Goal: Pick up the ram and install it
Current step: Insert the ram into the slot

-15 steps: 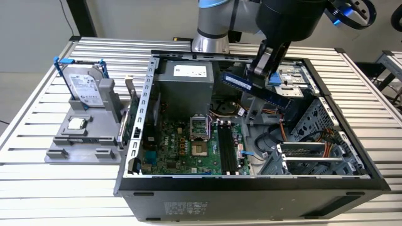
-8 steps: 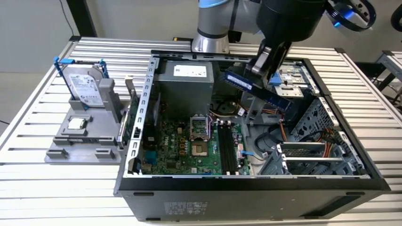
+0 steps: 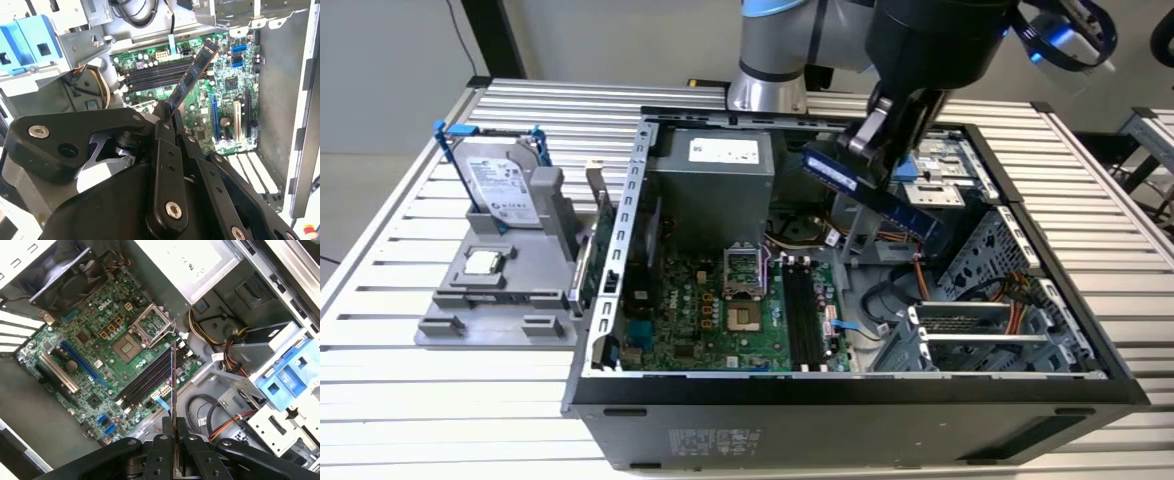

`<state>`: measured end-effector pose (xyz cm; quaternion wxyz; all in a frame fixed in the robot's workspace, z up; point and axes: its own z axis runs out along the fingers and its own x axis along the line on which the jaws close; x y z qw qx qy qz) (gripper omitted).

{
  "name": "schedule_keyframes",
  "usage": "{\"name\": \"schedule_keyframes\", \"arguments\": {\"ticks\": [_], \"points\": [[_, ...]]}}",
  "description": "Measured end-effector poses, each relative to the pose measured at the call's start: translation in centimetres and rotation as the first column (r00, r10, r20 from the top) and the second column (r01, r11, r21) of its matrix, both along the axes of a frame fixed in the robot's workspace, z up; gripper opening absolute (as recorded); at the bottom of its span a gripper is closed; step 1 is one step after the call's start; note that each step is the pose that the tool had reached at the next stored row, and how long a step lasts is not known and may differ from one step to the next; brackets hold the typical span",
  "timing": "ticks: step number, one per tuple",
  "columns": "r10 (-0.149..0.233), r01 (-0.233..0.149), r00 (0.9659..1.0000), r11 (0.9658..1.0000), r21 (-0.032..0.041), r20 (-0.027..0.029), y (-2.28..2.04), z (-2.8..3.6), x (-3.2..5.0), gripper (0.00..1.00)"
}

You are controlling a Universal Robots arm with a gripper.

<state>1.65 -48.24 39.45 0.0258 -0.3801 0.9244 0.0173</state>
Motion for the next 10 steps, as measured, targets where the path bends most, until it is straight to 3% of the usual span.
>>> {"name": "schedule_keyframes", "arguments": {"ticks": [5,10], "points": [[-0.055,0.055,0.9985,0.9985,-0.0001,0.0,0.0,-0.03,0.04,0.0],[-0.11,0.11,0.9939,0.9939,0.0,0.0,0.0,-0.06,0.08,0.0]]}}
